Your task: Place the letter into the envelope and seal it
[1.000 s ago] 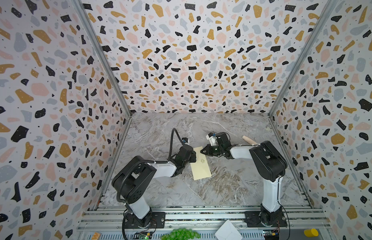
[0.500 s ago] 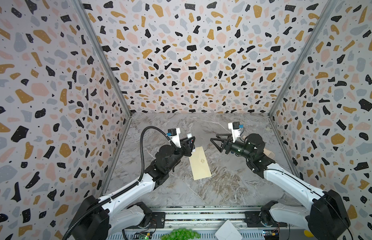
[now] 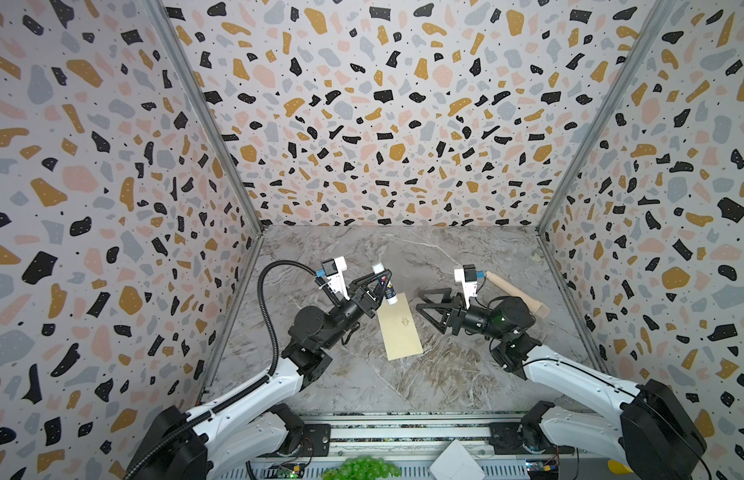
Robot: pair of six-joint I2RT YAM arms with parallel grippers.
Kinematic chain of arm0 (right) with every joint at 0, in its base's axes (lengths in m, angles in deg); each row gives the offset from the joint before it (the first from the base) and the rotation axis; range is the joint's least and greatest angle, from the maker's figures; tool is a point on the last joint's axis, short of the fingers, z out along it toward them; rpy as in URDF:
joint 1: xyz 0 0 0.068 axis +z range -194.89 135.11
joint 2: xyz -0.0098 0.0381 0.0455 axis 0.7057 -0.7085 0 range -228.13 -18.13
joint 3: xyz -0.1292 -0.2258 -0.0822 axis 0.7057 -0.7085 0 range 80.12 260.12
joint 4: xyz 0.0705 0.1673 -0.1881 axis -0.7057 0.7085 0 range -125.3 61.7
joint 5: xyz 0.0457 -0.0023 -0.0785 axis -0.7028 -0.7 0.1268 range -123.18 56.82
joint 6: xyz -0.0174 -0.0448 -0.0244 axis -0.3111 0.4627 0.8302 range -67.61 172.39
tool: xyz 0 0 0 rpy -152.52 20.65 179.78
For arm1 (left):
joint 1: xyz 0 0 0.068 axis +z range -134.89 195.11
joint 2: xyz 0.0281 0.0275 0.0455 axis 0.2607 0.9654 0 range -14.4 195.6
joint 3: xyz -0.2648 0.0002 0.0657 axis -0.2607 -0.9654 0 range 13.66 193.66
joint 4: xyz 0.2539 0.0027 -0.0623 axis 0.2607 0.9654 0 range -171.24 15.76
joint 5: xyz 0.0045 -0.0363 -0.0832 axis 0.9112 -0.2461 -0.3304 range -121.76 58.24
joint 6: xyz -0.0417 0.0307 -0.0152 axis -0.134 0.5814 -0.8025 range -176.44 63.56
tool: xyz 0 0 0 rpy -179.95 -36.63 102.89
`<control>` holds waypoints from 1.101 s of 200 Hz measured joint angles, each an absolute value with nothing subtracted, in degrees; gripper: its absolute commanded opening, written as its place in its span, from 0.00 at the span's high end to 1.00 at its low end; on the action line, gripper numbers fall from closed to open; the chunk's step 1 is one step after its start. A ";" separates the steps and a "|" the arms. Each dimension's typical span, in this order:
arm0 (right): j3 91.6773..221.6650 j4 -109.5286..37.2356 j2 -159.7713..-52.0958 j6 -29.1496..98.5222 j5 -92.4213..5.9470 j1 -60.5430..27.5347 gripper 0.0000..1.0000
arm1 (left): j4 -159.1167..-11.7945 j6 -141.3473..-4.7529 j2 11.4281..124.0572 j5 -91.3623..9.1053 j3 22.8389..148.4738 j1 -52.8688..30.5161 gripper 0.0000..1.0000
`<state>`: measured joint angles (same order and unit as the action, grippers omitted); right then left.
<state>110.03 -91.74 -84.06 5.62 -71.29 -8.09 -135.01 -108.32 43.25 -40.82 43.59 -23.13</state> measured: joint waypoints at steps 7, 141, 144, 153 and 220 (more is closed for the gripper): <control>110.42 -92.59 -84.85 4.95 -71.40 -7.81 0.21 | -135.91 -109.11 43.27 -40.95 43.59 -23.13 1.00; 117.15 -108.77 -98.60 -7.69 -72.67 -2.74 0.46 | -142.01 -113.94 46.37 -42.89 43.59 -23.13 1.00; 117.35 -109.10 -98.90 -7.95 -72.65 -2.69 0.47 | -142.10 -113.96 46.37 -42.94 43.59 -23.13 1.00; 117.90 -109.66 -99.60 -8.47 -72.71 -2.52 0.49 | -142.18 -113.94 46.37 -43.07 43.59 -23.13 1.00; 118.40 -114.10 -102.03 -12.39 -72.65 -1.80 0.70 | -142.05 -113.61 46.37 -43.24 43.59 -23.08 1.00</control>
